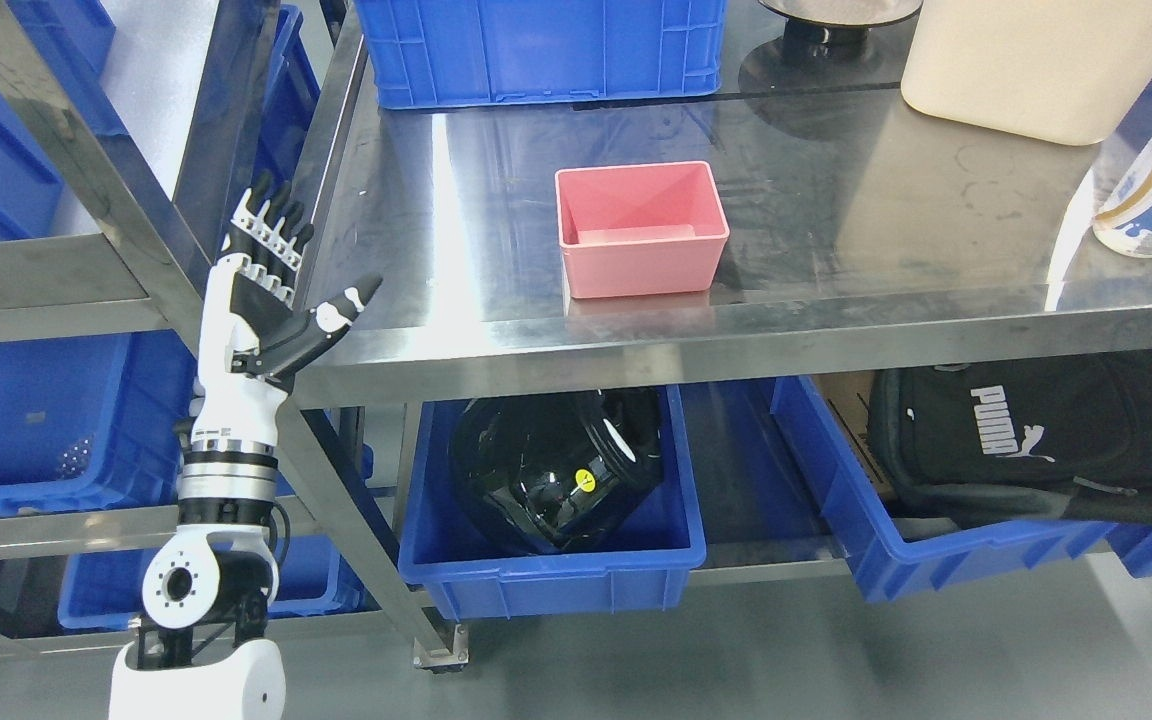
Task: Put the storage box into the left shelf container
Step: 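Raise the left hand and reach toward the pink box on the shelf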
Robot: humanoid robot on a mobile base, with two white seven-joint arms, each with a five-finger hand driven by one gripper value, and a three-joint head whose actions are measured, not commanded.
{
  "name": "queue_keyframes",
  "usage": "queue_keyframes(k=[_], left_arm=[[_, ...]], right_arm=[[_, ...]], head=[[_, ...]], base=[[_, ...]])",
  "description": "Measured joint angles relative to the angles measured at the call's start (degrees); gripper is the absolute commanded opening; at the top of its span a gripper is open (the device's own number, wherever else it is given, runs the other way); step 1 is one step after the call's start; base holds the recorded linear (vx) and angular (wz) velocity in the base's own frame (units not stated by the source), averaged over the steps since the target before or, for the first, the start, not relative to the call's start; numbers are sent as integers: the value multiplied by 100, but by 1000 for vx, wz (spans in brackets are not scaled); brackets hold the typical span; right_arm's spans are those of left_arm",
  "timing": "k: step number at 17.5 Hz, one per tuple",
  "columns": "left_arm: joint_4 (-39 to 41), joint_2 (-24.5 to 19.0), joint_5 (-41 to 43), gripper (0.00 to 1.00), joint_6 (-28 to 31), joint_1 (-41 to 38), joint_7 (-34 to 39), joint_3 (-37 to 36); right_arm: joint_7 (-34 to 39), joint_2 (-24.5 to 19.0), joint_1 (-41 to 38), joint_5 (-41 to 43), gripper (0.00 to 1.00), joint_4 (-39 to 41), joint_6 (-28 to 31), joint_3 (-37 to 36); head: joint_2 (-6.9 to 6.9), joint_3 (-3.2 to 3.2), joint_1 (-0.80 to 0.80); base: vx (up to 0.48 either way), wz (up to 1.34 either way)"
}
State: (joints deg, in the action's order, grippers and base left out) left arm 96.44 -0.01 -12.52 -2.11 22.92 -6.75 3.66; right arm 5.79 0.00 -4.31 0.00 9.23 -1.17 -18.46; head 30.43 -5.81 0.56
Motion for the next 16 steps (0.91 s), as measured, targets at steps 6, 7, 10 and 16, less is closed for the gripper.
queue_keyframes(k=[6,7,10,16], left_arm=[[2,-37,21,100,3,189,-317,-167],[2,-92,23,99,-2,295,-478,-190],[-1,-332,86,99,-34,822,-1142,-269],[-169,-754,1488,99,545,1971,-2766,-869]], right_arm=[[0,0,0,0,100,0,-1,0],[0,0,0,0,100,0,-1,0],[0,0,0,0,100,0,-1,0],[0,0,0,0,100,0,-2,0]], head=[[0,0,0],[0,0,0],[0,0,0],[0,0,0]], base=[[0,0],[0,0],[0,0],[0,0]])
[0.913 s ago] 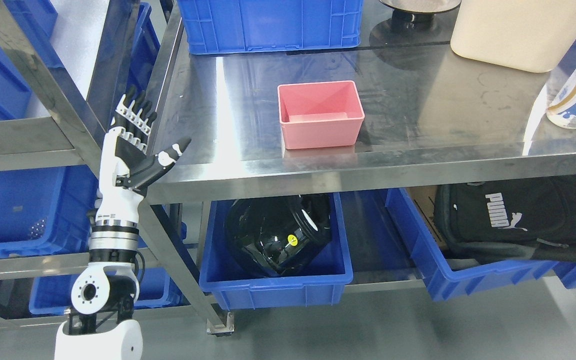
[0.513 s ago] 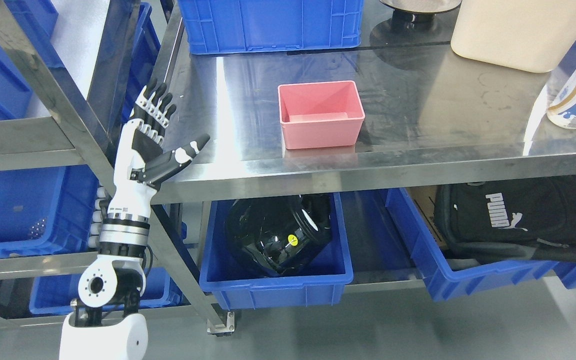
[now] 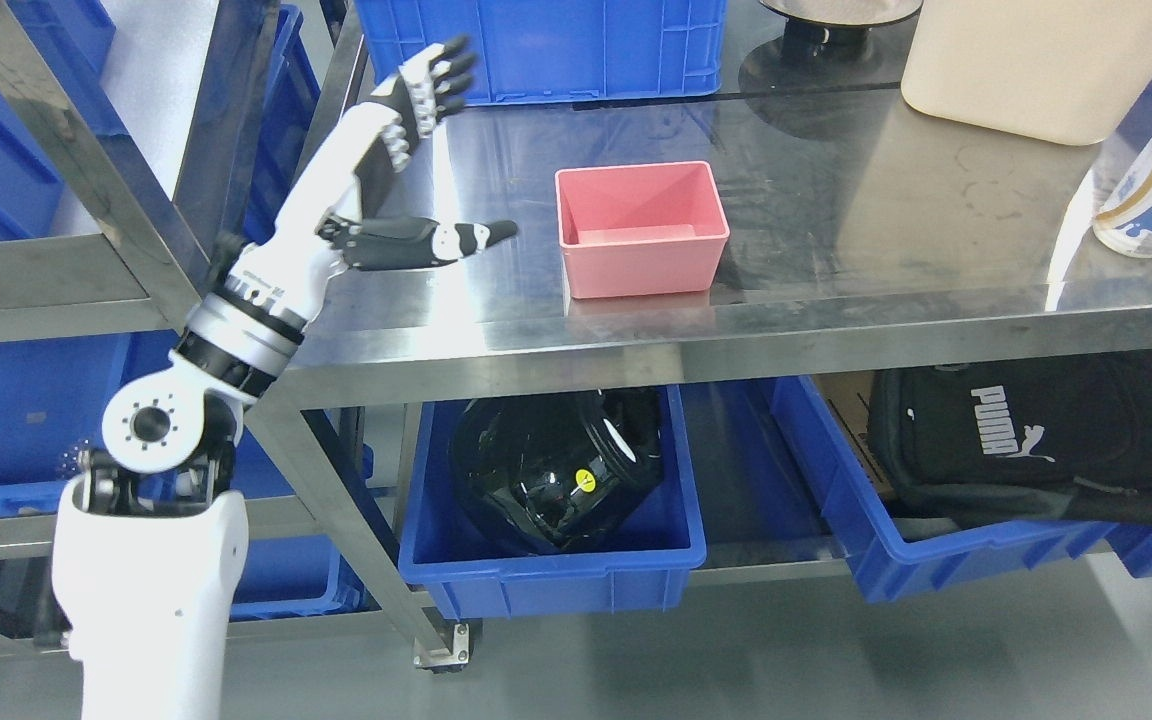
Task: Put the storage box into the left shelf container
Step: 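Raise the left hand and reach toward the pink box on the shelf, then hook the left hand fingers over the pink box's near rim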
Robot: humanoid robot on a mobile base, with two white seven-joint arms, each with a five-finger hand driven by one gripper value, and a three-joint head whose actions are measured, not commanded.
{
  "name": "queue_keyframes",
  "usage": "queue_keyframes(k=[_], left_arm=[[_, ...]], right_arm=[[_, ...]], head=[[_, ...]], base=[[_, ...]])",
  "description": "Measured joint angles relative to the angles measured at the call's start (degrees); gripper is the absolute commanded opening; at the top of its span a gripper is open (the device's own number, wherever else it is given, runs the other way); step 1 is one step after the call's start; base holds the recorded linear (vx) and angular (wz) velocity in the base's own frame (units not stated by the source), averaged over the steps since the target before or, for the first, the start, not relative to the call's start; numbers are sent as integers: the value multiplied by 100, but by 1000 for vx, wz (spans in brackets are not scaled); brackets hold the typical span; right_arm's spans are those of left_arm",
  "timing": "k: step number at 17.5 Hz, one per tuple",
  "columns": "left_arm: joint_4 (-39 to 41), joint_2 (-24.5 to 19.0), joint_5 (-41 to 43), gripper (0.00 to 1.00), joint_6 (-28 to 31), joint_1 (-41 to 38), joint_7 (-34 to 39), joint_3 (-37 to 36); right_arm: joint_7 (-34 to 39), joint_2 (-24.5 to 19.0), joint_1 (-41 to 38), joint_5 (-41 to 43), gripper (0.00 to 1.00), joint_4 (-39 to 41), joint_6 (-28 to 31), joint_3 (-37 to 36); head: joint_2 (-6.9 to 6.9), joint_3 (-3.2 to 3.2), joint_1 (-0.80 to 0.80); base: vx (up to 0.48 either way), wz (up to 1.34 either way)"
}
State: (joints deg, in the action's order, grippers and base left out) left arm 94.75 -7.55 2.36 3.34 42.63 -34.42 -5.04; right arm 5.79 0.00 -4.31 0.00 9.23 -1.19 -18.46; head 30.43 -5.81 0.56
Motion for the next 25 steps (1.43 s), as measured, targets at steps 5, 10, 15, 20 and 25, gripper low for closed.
queue_keyframes(k=[5,10,15,20,25], left_arm=[[-299,144,1218,99,757,682,-644,-634],[-694,405,2039,98,1465,1409,-1536,-1354],[-1143,550,2640,98,1547,1836,-1914,-1855],[-1429,630,3052,98,1555,2031,-2357,-2138],[-1705,681,3295,96,1556,2164,-2450,-2305]], right_arm=[[-1,0,0,0,100,0,-3,0],[-1,0,0,0,100,0,-27,0],[-1,0,0,0,100,0,-3,0],[-1,0,0,0,100,0,1,0],[-1,0,0,0,100,0,2,0]], head=[[0,0,0],[0,0,0],[0,0,0],[0,0,0],[0,0,0]], base=[[0,0],[0,0],[0,0],[0,0],[0,0]])
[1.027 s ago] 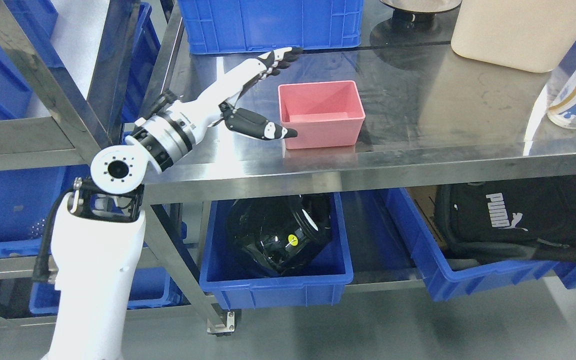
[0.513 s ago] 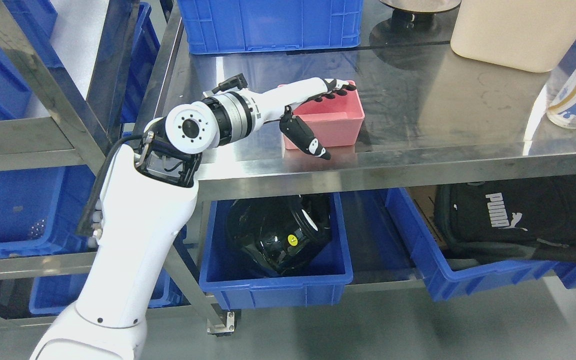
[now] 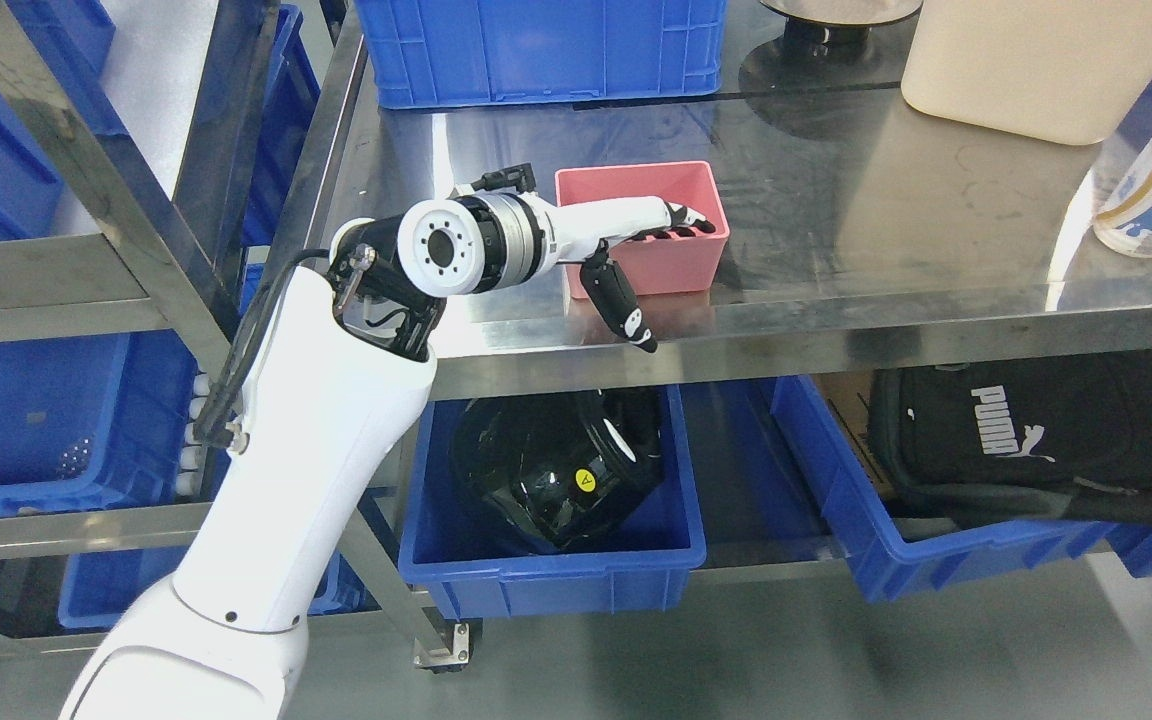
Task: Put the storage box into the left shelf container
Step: 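Hook the left hand fingers over the pink box's near rim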
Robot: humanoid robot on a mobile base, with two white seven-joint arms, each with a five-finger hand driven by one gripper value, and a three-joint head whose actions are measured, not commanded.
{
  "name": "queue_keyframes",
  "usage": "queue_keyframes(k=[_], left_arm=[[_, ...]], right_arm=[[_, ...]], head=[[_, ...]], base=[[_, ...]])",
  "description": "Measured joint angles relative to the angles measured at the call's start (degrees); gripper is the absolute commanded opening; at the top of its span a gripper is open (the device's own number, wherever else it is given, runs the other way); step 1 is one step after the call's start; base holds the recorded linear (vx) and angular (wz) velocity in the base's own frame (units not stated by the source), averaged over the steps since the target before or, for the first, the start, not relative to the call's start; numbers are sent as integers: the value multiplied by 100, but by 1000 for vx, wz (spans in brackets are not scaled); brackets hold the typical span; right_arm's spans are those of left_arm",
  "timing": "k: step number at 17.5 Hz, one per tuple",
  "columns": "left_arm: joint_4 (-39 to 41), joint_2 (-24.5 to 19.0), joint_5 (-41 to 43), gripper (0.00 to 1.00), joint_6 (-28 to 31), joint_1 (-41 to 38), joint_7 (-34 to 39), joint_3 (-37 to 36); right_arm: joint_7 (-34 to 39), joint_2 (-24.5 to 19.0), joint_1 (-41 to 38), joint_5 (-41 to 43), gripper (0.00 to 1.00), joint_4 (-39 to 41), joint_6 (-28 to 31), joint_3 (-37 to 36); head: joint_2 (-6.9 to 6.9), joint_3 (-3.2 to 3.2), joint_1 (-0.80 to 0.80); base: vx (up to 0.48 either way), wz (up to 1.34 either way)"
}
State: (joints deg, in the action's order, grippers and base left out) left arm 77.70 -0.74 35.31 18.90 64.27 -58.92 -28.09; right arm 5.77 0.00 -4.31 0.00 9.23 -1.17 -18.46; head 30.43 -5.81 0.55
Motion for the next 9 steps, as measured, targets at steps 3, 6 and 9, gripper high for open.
queue_keyframes(k=[3,6,9], left_arm=[[-126,-20,81,96,0,69,-9,-34],[-229,-55,129,95,0,156,-13,-43],[-351,-55,155,90,0,202,-16,-56]], right_arm=[[0,0,0,0,100,0,0,0],[0,0,0,0,100,0,1,0],[0,0,0,0,100,0,1,0]], head=[[0,0,0],[0,0,0],[0,0,0]], base=[[0,0],[0,0],[0,0]])
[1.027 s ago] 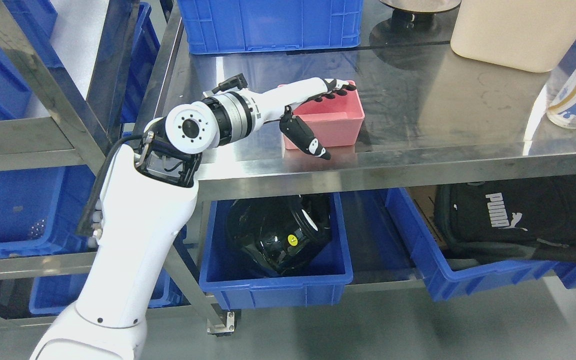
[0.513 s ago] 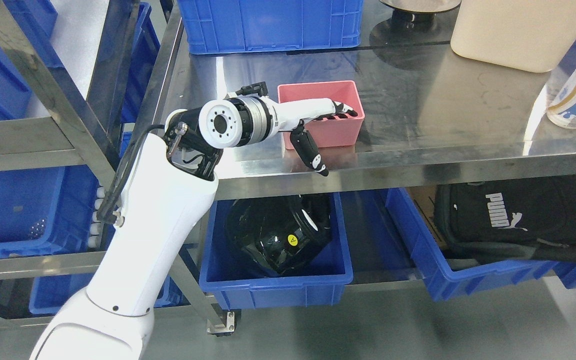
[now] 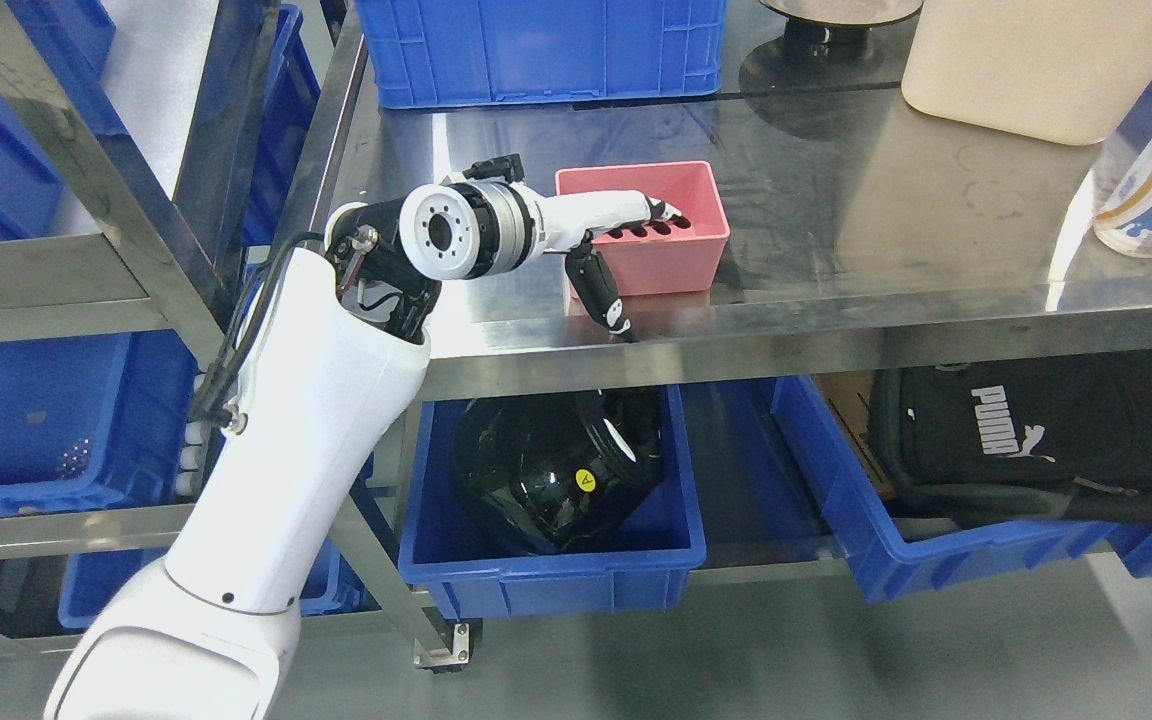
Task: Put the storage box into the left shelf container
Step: 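Hook the left hand fingers over the pink box's near rim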
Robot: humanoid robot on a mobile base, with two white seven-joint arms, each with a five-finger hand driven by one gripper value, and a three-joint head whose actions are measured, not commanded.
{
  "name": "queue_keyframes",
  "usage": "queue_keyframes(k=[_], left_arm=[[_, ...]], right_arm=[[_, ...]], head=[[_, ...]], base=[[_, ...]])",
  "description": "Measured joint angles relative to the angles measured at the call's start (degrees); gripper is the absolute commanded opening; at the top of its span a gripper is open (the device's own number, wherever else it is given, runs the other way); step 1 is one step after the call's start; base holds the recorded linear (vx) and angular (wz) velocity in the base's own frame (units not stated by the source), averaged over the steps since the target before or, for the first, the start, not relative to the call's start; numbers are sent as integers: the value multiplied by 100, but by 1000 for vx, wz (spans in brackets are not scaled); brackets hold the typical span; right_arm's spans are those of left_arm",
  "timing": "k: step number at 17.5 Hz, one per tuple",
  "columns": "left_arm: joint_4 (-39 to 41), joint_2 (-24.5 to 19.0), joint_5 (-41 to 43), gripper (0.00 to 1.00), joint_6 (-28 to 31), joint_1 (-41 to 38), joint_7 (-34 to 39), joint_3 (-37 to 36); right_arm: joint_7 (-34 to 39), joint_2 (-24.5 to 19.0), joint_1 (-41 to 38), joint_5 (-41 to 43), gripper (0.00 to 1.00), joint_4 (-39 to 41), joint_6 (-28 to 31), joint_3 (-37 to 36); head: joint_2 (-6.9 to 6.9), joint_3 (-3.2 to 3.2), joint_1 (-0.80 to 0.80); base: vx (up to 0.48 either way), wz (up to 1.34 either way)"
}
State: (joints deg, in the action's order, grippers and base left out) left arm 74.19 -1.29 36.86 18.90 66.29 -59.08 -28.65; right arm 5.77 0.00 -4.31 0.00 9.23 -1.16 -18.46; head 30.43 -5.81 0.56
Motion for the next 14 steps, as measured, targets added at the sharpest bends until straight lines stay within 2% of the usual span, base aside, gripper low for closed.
queue_keyframes(k=[5,11,14], left_arm=[[-237,53,44,75,-43,48,28,-28],[-455,90,258,54,-519,21,62,1],[-533,100,297,23,-818,-1,92,67]], right_arm=[[0,0,0,0,100,0,0,0],[0,0,0,0,100,0,0,0],[0,0,0,0,100,0,0,0]], head=[[0,0,0],[0,0,0],[0,0,0]], base=[[0,0],[-1,8],[0,0]])
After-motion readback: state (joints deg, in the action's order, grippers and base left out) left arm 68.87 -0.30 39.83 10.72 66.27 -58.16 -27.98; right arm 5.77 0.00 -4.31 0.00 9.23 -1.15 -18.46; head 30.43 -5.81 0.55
